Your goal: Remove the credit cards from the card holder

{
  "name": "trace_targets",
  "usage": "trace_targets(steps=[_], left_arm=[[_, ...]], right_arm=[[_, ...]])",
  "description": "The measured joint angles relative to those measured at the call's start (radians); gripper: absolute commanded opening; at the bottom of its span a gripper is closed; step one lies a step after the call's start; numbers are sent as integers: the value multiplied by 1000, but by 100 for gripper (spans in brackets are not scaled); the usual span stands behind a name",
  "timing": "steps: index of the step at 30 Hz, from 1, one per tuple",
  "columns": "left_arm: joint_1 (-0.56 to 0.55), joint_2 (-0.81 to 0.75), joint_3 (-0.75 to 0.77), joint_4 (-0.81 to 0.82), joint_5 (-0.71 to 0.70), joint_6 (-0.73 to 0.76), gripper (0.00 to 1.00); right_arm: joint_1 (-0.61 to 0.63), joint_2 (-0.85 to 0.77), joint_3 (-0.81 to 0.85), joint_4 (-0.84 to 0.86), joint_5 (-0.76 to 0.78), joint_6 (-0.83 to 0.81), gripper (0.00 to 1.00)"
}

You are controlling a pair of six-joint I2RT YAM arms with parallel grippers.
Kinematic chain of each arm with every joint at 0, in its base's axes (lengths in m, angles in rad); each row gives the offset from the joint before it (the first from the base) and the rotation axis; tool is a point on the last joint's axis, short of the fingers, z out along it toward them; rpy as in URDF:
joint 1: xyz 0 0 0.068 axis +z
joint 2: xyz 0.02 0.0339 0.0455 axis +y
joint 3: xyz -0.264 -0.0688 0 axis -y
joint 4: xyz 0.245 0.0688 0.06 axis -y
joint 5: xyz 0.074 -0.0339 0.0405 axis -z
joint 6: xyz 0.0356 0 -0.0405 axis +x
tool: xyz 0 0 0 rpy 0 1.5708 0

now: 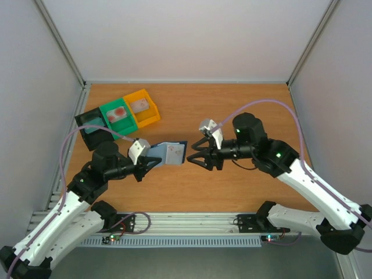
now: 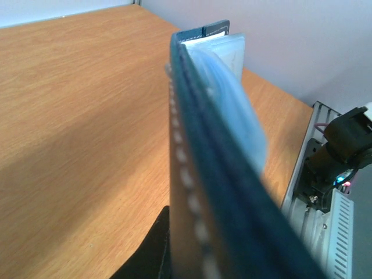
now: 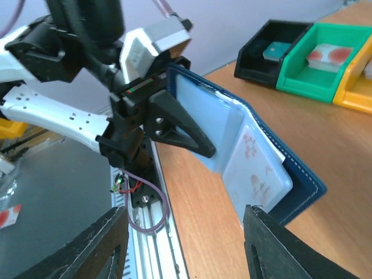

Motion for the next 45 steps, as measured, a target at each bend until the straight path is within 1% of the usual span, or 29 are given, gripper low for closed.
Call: trace_targets(steps=[5, 13, 17, 20, 32, 34, 38, 40, 42, 45], left_arm=[[0, -11, -15, 18, 29, -30, 0], [0, -19, -16, 29, 53, -45, 0], [0, -23, -22, 40, 62, -48, 0], [0, -23, -25, 42, 65, -49, 0], [0, -23, -29, 46, 66, -49, 0], [0, -23, -31, 47, 67, -49, 0], [0, -23, -31, 48, 70, -49, 0], [0, -23, -31, 48, 77, -49, 0], [0, -23, -31, 49, 87, -50, 0], [0, -23, -31, 56, 101, -52, 0]], right_arm=[[0, 89, -26, 79, 13, 66, 53], [0, 118, -34, 114, 37, 93, 54], [0, 137, -36, 119, 31, 97, 52], [0, 161, -36, 119, 13, 99, 45], [0, 176, -36, 125, -123, 100, 29], [0, 178, -36, 125, -120, 101, 26], [0, 198, -36, 124, -44, 113, 25], [0, 216, -36, 125, -20, 119, 22], [0, 232, -36, 126, -19, 123, 17], [0, 243, -40, 135, -43, 126, 3]])
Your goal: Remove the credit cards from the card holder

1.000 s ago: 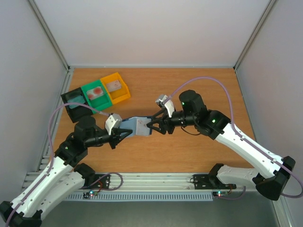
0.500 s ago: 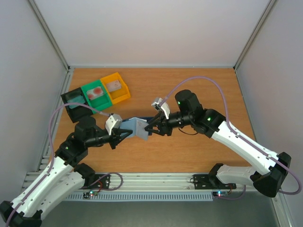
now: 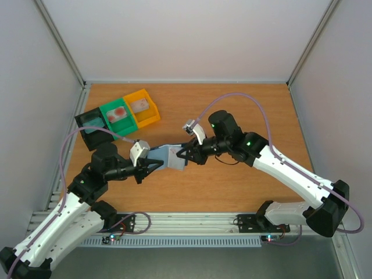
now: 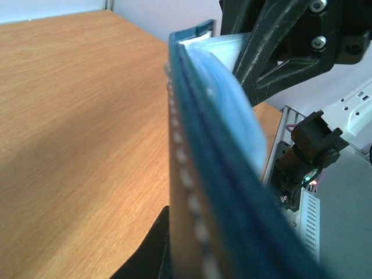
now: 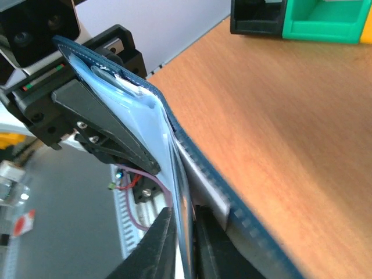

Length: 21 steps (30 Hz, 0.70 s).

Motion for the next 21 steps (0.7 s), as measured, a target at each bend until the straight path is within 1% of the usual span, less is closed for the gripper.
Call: trace_targets(steps=[1, 7, 8, 9, 11, 13, 15, 17, 19, 21], left_arm=[[0, 0, 0, 4, 3, 0, 0], [-2, 4, 0, 21, 11, -19, 0], [-3, 5, 0, 26, 14, -22, 3], [-4, 6, 0, 31, 15, -24, 10], [-5, 7, 0, 40, 15, -34, 31], [-6, 7, -2, 45, -5, -48, 46], [-2, 7, -6, 49, -33, -55, 53], [-2, 6, -10, 47, -62, -64, 56], [-2, 6, -10, 43, -92, -64, 62], [2, 3, -10, 42, -111, -53, 65]], right_arm=[[0, -2, -3, 6, -10, -2, 1], [0, -43, -33, 19, -45, -29, 1], [0, -53, -38, 20, -48, -34, 1], [0, -60, -41, 21, -52, -37, 1], [0, -69, -45, 25, -61, -43, 1], [0, -72, -46, 23, -67, -45, 1], [0, -75, -46, 12, -59, -43, 1], [-1, -75, -47, 4, -34, -35, 1], [-8, -71, -47, 1, -2, -16, 1], [-31, -57, -46, -8, 47, 18, 1]])
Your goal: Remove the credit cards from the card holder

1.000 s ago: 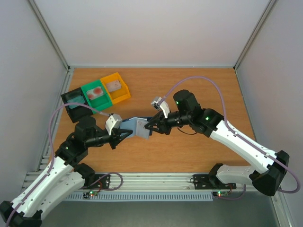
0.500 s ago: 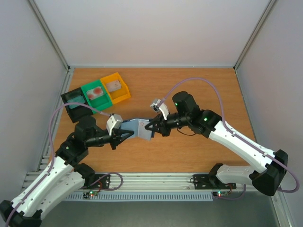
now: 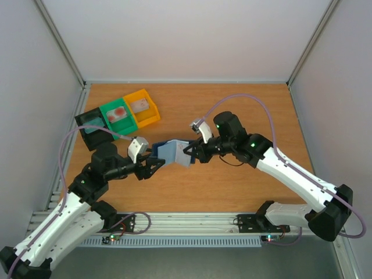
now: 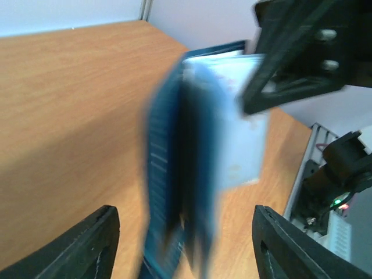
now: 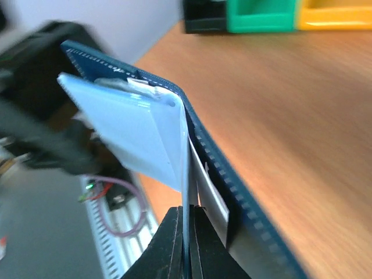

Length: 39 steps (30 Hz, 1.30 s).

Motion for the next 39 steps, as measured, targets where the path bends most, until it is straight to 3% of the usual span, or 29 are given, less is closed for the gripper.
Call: trace_targets(steps=[6, 11, 16, 20, 28, 39], left_arm=[[2, -9, 0, -1, -2, 38, 66], [2, -11, 0, 13, 48, 55, 56], [-7, 21, -64, 267, 210, -81, 55], [-68, 93, -114, 402, 234, -194, 57], [-95, 108, -126, 447, 177, -293, 55], [-65, 56, -125, 407, 200, -284, 53]], right_arm=[[-77, 107, 2, -43, 163, 92, 1], [-83, 154, 11, -61, 173, 122, 1], [-78, 143, 10, -25, 96, 129, 1], [-53, 130, 11, 11, 21, 119, 1], [-21, 84, -4, 58, -134, 63, 1], [-23, 32, -4, 42, -214, -30, 1]])
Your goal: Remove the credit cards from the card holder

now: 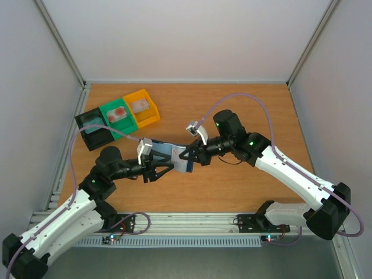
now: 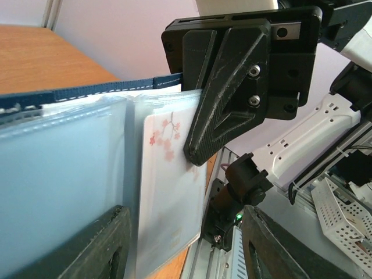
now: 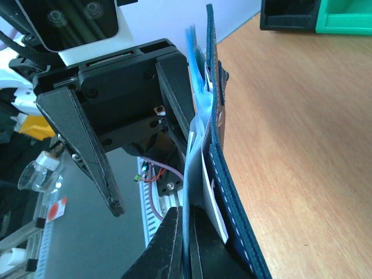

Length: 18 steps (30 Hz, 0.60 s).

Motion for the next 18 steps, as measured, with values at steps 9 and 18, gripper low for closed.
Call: trace_targets(steps=[9, 18], left_arm=[[0, 14, 0, 27, 29, -25, 54], [-6, 27, 0, 47, 49, -21, 31]], right_arm=[[5, 0, 0, 9, -35, -12, 1], [5, 1, 0, 9, -49, -38, 1]])
